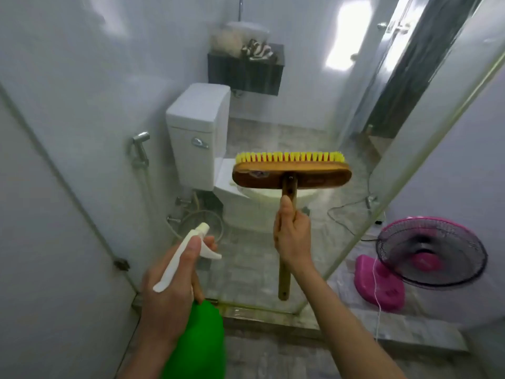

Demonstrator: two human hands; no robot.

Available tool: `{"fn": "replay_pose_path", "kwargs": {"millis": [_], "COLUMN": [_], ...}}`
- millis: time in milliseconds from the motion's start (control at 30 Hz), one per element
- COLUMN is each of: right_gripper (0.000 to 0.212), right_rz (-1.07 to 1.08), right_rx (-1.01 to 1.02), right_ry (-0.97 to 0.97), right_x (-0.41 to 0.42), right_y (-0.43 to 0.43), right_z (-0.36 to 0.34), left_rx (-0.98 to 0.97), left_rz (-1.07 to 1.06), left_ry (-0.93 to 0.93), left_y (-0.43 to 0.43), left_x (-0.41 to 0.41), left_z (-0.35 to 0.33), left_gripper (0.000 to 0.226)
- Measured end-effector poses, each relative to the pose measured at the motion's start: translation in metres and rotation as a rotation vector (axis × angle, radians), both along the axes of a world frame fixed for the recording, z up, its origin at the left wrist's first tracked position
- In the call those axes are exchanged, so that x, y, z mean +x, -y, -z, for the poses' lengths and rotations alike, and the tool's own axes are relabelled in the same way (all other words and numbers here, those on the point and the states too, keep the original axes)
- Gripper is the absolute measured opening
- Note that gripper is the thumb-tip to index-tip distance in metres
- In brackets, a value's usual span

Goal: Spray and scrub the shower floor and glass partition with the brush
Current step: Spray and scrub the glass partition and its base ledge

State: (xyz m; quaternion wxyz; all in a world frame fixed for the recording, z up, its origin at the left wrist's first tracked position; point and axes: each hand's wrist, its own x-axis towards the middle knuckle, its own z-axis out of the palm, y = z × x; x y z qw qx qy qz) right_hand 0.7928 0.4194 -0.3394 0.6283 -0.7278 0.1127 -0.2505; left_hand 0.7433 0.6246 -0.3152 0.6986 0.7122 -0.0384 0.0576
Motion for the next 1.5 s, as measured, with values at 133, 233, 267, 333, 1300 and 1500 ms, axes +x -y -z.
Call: {"fn": "replay_pose_path", "kwargs": {"millis": [133,233,267,333,1300,1500], "right_gripper": [0.057,0.059,0.054,0.049,0.056,0.057], "right_rz": [0.012,0.043,0.042,0.020,0.068,0.116], "right_rx": [0.001,0.021,0.015,-0.005,0.043,0.095], "right_ry": [-0.100,-0.165,-0.146,-0.063,0.078,-0.025], "right_x": [-0.024,-0.043,-0.039,-0.021,-0.043,-0.062], "right_y": [0.010,0.014,0.014,0.013,0.071,0.074], "right_z": [-0.014,-0.039,-0.066,-0.131,-0.395,-0.351], "left_rx": [0.000,-0.013,-0.006,-0.003,-0.018,0.005], "left_rz": [0.001,0.001,-0.002,-0.013,0.011,0.002], "left_ry": [0.035,0.046,0.043,0.029,0.128,0.189], "left_y": [0.008,0.009,0.009,0.011,0.025,0.022], "left_x": [-0.002,-0.007,-0.007,-0.009,-0.040,-0.035], "left_z": [-0.075,-0.122,-0.134,-0.157,-0.366,-0.382], "left_gripper": [0.035,0.038,0.039,0.040,0.035,0.034]}}
